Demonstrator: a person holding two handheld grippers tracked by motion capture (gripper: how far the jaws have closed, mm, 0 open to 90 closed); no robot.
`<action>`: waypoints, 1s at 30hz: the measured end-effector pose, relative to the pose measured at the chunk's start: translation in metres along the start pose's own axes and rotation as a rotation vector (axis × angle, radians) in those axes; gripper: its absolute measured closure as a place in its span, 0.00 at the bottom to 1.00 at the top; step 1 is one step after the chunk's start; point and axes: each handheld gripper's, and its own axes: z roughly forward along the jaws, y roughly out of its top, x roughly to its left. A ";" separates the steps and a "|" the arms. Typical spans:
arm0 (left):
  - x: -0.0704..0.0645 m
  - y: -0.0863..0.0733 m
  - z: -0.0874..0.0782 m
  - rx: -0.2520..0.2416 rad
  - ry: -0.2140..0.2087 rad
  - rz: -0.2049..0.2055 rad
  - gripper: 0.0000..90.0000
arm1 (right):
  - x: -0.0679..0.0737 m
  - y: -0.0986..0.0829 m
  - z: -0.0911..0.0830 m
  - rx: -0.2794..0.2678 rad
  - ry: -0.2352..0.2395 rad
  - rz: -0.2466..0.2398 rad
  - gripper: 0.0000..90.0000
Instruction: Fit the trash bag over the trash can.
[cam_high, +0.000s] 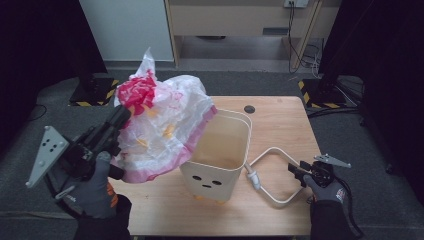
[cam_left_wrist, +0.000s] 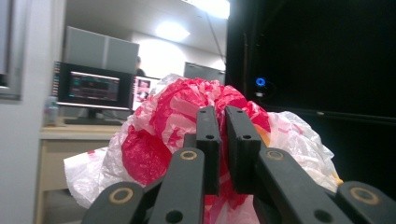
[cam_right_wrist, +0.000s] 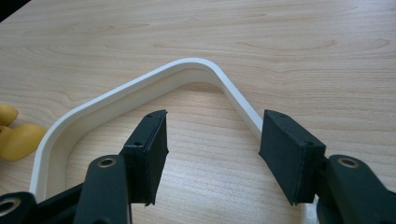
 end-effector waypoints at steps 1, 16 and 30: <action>-0.007 -0.003 0.007 0.004 -0.026 0.003 0.93 | 0.000 0.000 0.000 0.000 0.000 0.001 0.46; -0.049 -0.025 0.046 0.040 -0.178 0.028 0.93 | 0.000 0.000 0.000 -0.002 0.005 0.004 0.46; -0.062 -0.019 0.057 0.031 -0.218 0.038 0.96 | 0.000 0.001 0.000 -0.005 0.008 0.006 0.46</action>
